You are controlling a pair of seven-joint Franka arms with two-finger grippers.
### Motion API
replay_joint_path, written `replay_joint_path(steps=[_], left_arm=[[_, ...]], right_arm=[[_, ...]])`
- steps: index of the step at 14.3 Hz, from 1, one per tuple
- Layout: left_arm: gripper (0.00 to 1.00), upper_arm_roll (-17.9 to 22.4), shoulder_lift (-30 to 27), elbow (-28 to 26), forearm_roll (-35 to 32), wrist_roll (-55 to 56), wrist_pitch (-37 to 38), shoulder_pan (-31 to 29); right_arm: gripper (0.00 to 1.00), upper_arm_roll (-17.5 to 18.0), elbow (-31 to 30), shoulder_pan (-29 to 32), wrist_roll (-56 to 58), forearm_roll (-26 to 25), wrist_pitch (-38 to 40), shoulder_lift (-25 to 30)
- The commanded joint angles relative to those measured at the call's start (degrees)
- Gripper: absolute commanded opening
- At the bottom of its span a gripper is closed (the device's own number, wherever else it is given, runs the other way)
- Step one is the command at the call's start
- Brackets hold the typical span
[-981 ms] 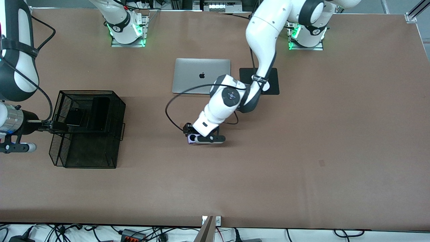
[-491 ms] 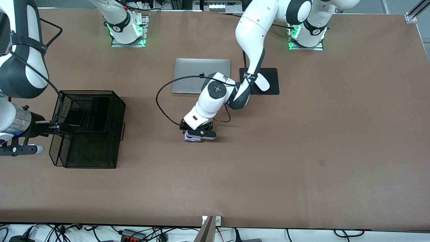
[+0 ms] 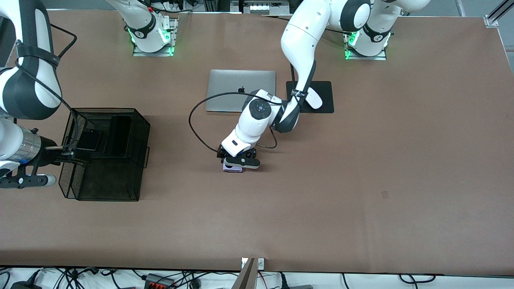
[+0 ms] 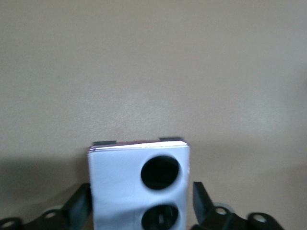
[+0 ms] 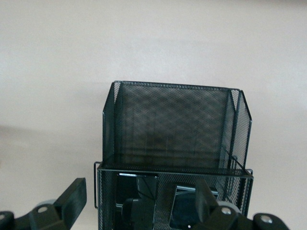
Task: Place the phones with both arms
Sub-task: 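Set the white flip phone mid-table with the left gripper while the right withdraws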
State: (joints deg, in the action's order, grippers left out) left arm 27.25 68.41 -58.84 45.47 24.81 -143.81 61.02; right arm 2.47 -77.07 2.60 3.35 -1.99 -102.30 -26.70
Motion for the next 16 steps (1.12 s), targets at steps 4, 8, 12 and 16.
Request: replay_joint_path(steps=[4,8,12,16], left_arm=[[1.00,0.79,-0.90,1.45,1.20,-1.61,-0.33,-0.72],[1.00,-5.34,-12.13,-9.85,-3.17,-7.03,-0.06,-7.91],[1.00,-8.52,-24.97,-19.89,-8.88,-14.78,4.22,-18.80],[1.00,-11.76,-33.49,-23.40,-17.50,-19.71,13.11,-28.39]], right_arm=[[1.00,0.17,0.07,-1.45,0.08,0.85,-3.26,-1.34],[1.00,0.17,-0.19,-5.92,-0.01,0.85,-2.90,-1.87],[1.00,0.17,-0.81,-8.91,-1.86,0.76,-2.73,-1.87],[1.00,0.17,-0.45,-15.06,-1.95,0.85,-5.87,-4.94]])
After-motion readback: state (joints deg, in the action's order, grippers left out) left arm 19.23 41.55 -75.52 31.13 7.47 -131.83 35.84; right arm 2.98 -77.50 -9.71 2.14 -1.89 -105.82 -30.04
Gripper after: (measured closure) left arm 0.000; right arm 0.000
